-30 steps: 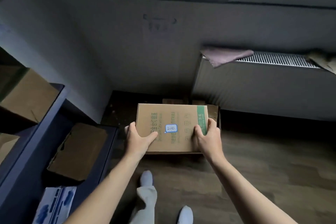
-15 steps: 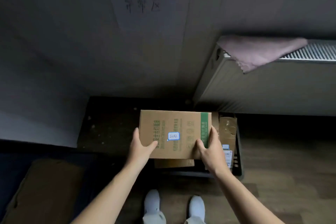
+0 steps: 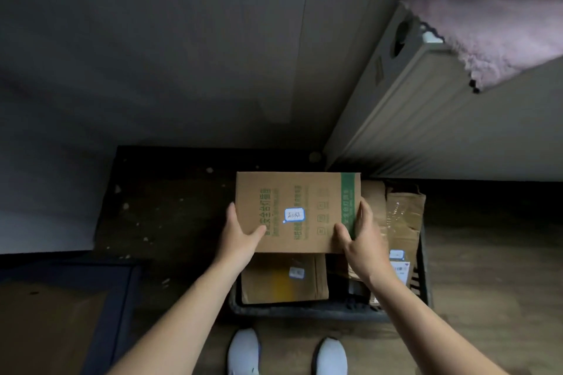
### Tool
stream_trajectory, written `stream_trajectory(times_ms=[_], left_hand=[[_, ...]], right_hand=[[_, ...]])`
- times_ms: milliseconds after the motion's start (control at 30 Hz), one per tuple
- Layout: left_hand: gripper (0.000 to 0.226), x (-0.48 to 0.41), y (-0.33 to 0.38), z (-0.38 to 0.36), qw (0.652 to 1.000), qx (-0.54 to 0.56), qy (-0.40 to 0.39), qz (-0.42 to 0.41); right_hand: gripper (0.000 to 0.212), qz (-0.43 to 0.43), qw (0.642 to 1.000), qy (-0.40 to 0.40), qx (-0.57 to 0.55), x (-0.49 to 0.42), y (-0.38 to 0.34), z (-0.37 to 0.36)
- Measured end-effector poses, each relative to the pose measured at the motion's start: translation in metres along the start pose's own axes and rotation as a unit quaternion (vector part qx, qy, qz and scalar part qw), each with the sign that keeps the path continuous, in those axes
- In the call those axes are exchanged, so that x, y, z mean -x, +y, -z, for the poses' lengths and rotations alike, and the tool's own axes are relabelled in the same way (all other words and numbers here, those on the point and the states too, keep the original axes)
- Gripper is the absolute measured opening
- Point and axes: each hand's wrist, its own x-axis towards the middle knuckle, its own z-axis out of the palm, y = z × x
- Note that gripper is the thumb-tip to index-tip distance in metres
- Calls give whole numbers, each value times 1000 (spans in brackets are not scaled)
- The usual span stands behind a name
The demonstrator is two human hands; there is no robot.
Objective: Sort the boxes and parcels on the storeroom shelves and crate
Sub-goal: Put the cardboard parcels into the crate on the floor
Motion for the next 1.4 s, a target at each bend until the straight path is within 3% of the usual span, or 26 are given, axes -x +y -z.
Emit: stream_trajectory(times_ms=[300, 600, 1033, 1233, 1400], left_hand=[[90, 4, -6, 1, 999, -8, 38, 15], [83, 35, 25, 11, 998, -35, 58, -5], [57, 223, 141, 99, 995, 70, 32, -64], [53, 323, 175, 152, 976, 146, 141, -79], [48, 419, 176, 178, 927, 240, 270, -98]], right_hand=[[82, -38, 998, 9, 46, 5, -11, -6], [73, -32, 994, 23, 100, 40, -48, 14], [60, 91, 993, -70, -7, 185, -205, 94], [54, 200, 965, -161, -48, 238, -272, 129], [51, 312, 912, -261, -59, 297, -312, 150]])
